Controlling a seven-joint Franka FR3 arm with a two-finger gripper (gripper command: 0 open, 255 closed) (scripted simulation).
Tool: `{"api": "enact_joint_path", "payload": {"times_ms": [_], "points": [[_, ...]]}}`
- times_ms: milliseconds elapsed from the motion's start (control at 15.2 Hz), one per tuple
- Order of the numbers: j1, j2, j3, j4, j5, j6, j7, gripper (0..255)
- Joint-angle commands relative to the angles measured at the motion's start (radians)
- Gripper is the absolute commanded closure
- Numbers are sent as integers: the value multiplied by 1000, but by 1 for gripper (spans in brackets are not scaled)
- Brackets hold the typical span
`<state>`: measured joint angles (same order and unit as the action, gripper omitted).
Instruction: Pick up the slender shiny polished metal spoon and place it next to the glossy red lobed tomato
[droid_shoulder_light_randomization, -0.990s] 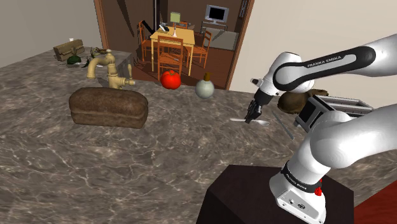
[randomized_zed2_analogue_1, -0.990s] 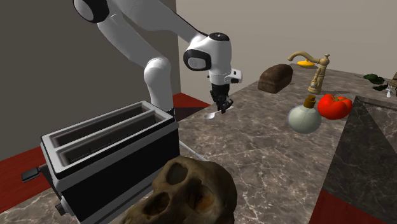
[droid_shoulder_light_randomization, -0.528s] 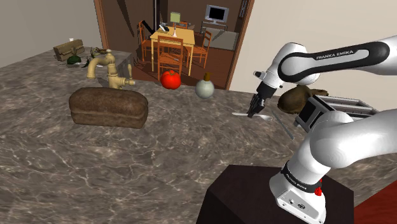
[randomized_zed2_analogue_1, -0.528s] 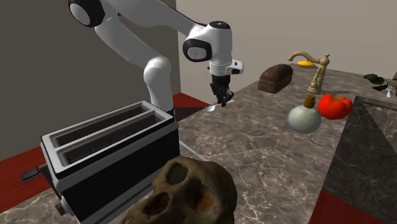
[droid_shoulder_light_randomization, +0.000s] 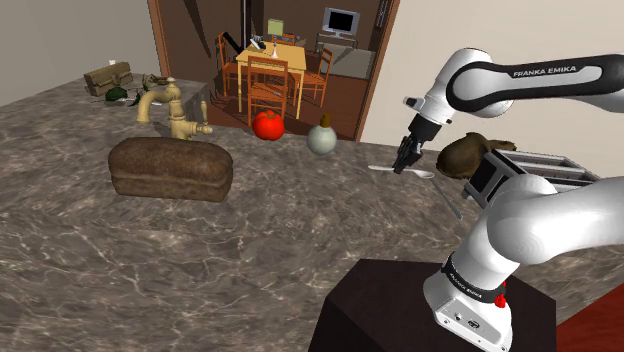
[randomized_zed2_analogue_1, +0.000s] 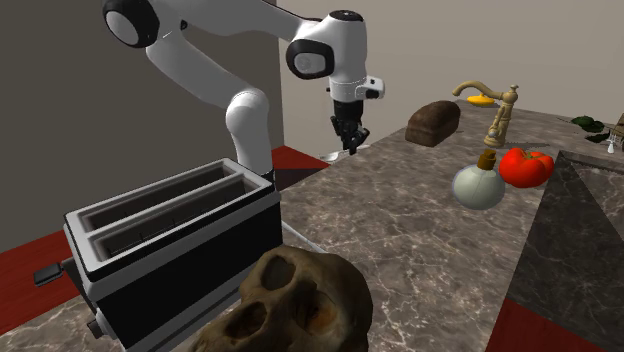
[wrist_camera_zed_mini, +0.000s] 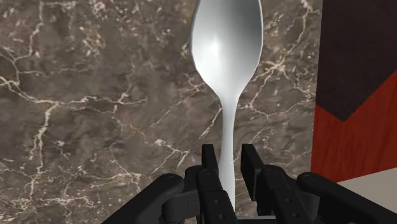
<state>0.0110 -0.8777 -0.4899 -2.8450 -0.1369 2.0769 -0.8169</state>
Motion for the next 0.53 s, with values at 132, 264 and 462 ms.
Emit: {"api": "enact_joint_path", "payload": {"times_ms": [132,264,462], "points": [[3,-22,19,44,11,-65,11,255],[5,-30,28,66,17,-94,16,255],[9,-40,41,101,26,-137,24,255]]}}
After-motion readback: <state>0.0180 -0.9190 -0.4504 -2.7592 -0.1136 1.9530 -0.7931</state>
